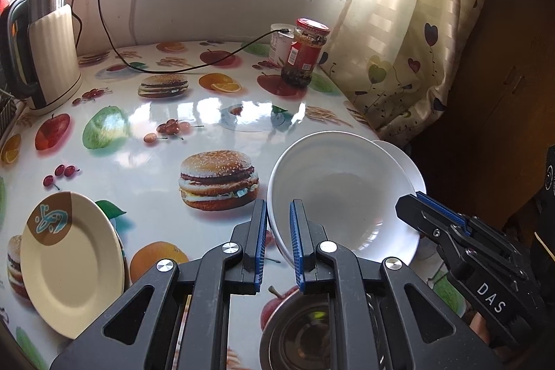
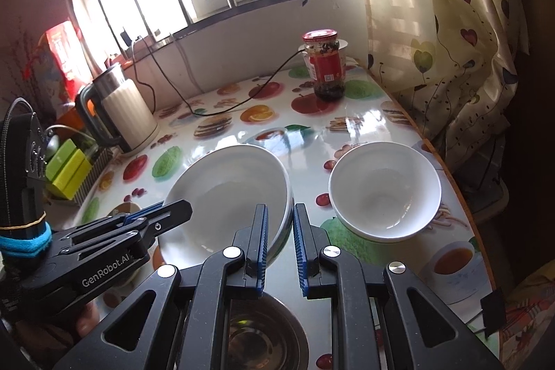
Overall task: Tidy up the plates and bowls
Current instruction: 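Lift the white bowl with both grippers over the stainless steel bowl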
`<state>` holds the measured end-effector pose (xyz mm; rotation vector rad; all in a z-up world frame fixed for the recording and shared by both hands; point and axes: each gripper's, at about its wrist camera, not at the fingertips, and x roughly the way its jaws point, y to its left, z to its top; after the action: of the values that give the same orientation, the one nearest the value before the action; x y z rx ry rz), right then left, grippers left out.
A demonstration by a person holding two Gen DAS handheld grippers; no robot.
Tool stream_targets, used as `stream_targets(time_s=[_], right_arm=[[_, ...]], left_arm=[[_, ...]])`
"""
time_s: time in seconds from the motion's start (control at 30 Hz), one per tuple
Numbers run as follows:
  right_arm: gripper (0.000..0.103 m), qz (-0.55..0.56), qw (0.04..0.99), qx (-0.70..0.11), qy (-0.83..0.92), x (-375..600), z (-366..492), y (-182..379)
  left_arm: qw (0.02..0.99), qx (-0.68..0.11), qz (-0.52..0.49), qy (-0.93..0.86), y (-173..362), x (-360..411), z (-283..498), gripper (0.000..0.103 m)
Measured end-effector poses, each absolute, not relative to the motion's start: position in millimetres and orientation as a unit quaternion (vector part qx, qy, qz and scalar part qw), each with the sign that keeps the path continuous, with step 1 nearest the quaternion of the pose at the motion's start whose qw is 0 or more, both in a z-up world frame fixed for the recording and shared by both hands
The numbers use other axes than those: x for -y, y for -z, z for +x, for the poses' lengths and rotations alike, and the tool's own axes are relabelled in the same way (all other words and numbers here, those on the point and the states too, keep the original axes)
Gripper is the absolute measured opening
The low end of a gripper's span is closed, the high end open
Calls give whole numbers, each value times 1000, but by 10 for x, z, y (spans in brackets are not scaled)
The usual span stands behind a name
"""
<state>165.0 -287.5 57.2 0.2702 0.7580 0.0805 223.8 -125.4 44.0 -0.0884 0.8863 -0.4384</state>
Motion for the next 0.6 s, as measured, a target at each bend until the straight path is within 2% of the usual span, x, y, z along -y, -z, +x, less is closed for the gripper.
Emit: stream_targets(time_s=[0.6], right_arm=[[15, 142, 926, -349, -29, 2760, 922, -728]], left_arm=[[878, -416, -35, 237, -540, 1178, 1666, 14]])
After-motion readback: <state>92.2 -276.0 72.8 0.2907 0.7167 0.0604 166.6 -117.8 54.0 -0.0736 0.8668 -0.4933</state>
